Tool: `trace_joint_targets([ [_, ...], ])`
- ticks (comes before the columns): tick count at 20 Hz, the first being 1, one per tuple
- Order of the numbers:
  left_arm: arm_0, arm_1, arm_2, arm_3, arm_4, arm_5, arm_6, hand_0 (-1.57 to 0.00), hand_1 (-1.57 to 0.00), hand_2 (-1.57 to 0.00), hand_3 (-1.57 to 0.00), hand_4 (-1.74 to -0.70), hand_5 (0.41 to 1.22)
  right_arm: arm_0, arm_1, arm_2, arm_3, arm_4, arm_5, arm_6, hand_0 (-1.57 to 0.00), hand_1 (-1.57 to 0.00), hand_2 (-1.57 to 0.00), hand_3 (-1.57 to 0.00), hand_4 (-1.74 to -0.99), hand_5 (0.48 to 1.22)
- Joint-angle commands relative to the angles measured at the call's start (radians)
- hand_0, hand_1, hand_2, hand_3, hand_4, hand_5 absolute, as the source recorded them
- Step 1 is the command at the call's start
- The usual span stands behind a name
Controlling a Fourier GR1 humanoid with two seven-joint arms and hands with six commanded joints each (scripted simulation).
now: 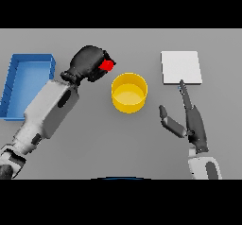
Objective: Pick up the red beaker and tilt it to pour out 1 green nut into yellow bowl. Pick up the yellow bowl and place it on the metallic measuring scale.
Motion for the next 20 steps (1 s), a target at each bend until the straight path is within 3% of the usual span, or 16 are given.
trace_joint_targets([
  [1,-0.030,0.006,-0.034,0.026,-0.038,-0.022,0.012,-1.57,-1.57,-1.57,-1.57,-1.74,1.186,-0.005,0.000,-0.003,0.006,-0.001,-0.001,0.009,0.00,0.00,0.00,0.00,-1.054,0.691],
  [3,-0.094,0.021,-0.098,0.059,-0.097,-0.079,0.013,-1.57,-1.57,-1.57,-1.57,-1.74,1.199,0.008,-0.004,-0.006,-0.002,-0.009,0.003,-0.009,0.00,0.00,0.00,0.00,-1.068,0.689],
  [7,-0.212,0.016,-0.218,0.134,-0.199,-0.193,0.009,-1.57,-1.57,-1.57,-1.57,-1.58,1.212,0.000,-0.002,-0.012,0.003,-0.025,0.010,-0.014,0.00,0.00,0.00,0.00,-1.063,0.681],
  [14,-0.338,0.010,-0.400,0.234,-0.353,-0.284,-0.020,-1.57,-1.57,-1.57,-1.57,-1.71,1.219,0.000,-0.001,-0.001,0.005,-0.023,0.022,-0.008,0.00,0.00,0.00,0.00,-1.069,0.689],
  [20,-0.396,-0.031,-0.484,0.286,-0.451,-0.278,-0.020,-1.57,-1.57,-1.57,-1.57,-1.73,1.220,-0.016,0.005,-0.002,0.005,-0.029,0.024,0.014,0.00,0.00,0.00,0.00,-1.060,0.696],
])
